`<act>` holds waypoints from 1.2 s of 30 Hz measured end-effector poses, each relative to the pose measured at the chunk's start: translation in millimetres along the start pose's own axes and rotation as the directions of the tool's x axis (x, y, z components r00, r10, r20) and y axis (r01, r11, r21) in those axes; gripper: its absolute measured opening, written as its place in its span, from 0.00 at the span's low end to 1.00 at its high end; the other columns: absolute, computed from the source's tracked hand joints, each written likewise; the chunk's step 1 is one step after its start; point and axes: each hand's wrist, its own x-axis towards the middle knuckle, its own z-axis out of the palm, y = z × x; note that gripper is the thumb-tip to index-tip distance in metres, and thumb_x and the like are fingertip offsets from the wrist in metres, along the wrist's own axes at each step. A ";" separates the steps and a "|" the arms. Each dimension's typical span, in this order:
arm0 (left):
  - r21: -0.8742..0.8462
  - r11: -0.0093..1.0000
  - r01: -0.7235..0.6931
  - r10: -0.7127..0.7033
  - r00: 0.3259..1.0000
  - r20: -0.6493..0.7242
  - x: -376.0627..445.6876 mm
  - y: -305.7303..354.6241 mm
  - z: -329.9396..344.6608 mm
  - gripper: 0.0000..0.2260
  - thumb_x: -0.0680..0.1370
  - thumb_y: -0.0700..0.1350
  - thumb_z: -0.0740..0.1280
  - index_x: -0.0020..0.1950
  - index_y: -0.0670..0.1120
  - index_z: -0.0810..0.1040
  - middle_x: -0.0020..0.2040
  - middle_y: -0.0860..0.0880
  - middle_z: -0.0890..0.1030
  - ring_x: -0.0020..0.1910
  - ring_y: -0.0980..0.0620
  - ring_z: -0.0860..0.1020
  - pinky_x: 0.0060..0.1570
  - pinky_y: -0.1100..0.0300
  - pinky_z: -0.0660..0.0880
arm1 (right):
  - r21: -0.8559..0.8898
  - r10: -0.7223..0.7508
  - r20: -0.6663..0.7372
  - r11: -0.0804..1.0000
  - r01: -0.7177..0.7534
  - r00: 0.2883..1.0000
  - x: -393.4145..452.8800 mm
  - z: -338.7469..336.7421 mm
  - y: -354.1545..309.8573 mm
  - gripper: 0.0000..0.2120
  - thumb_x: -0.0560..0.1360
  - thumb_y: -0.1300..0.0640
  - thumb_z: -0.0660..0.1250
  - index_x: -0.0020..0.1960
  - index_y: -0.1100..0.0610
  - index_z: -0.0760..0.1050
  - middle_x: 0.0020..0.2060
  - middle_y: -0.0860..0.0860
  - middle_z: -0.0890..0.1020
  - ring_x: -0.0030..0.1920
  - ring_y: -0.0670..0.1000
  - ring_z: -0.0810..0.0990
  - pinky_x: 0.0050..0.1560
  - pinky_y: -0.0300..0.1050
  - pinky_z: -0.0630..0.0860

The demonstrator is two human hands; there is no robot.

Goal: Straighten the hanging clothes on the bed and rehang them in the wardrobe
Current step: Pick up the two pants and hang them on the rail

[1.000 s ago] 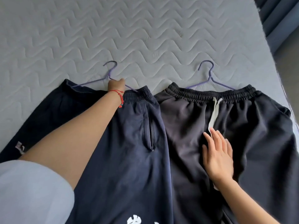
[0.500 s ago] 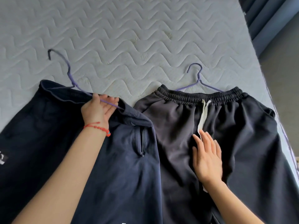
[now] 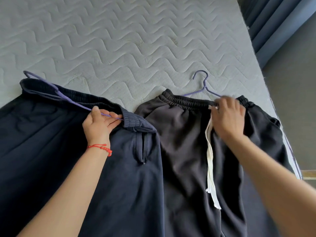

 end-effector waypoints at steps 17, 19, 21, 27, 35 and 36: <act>0.036 0.997 0.062 -0.064 0.996 0.060 3.5 13.4 0.8 0.18 0.82 0.43 0.51 0.34 0.41 0.69 0.21 0.48 0.78 0.25 0.51 0.81 0.29 0.61 0.80 | -0.165 0.241 0.267 0.965 -0.202 0.933 45.8 -1.9 25.8 0.17 0.79 0.54 0.54 0.62 0.62 0.71 0.61 0.63 0.72 0.64 0.62 0.67 0.64 0.55 0.60; 0.010 0.994 0.106 -0.106 0.994 0.023 0.4 19.9 5.2 0.17 0.81 0.42 0.51 0.34 0.39 0.68 0.19 0.47 0.77 0.23 0.51 0.80 0.26 0.61 0.79 | -0.124 0.228 0.172 0.970 -0.209 0.958 38.7 -18.0 26.9 0.15 0.79 0.55 0.56 0.57 0.62 0.74 0.56 0.63 0.75 0.59 0.62 0.70 0.61 0.54 0.62; -0.007 0.985 0.175 -0.175 0.985 -0.004 -6.2 28.8 7.0 0.18 0.82 0.42 0.51 0.33 0.39 0.67 0.18 0.47 0.76 0.21 0.52 0.79 0.24 0.61 0.78 | -0.081 0.191 0.136 0.980 -0.181 0.972 34.0 -39.1 25.6 0.13 0.78 0.55 0.57 0.54 0.62 0.76 0.53 0.63 0.78 0.57 0.63 0.73 0.59 0.53 0.62; 0.039 0.972 0.232 -0.227 0.968 -0.110 -40.0 70.9 -2.2 0.16 0.80 0.44 0.53 0.35 0.43 0.69 0.21 0.50 0.77 0.27 0.52 0.80 0.35 0.57 0.75 | 0.000 0.040 0.244 0.999 -0.042 0.969 23.7 -119.2 3.4 0.10 0.78 0.54 0.59 0.49 0.58 0.76 0.51 0.58 0.81 0.51 0.62 0.76 0.50 0.50 0.66; 0.185 0.979 0.083 -0.070 0.995 -0.076 -97.9 181.9 13.5 0.15 0.80 0.41 0.50 0.38 0.44 0.71 0.16 0.52 0.72 0.18 0.57 0.75 0.34 0.60 0.72 | 0.199 0.042 0.266 0.975 -0.097 0.963 2.5 -235.2 -54.1 0.06 0.76 0.55 0.62 0.46 0.55 0.76 0.43 0.52 0.80 0.47 0.57 0.76 0.41 0.45 0.66; 0.196 0.978 0.067 -0.052 0.995 -0.081 -106.2 196.3 12.5 0.15 0.80 0.41 0.50 0.38 0.45 0.72 0.15 0.53 0.71 0.17 0.57 0.74 0.32 0.61 0.72 | 0.213 0.043 0.283 0.971 -0.107 0.958 0.5 -251.2 -59.7 0.06 0.76 0.55 0.62 0.46 0.54 0.77 0.41 0.50 0.78 0.46 0.56 0.75 0.41 0.45 0.65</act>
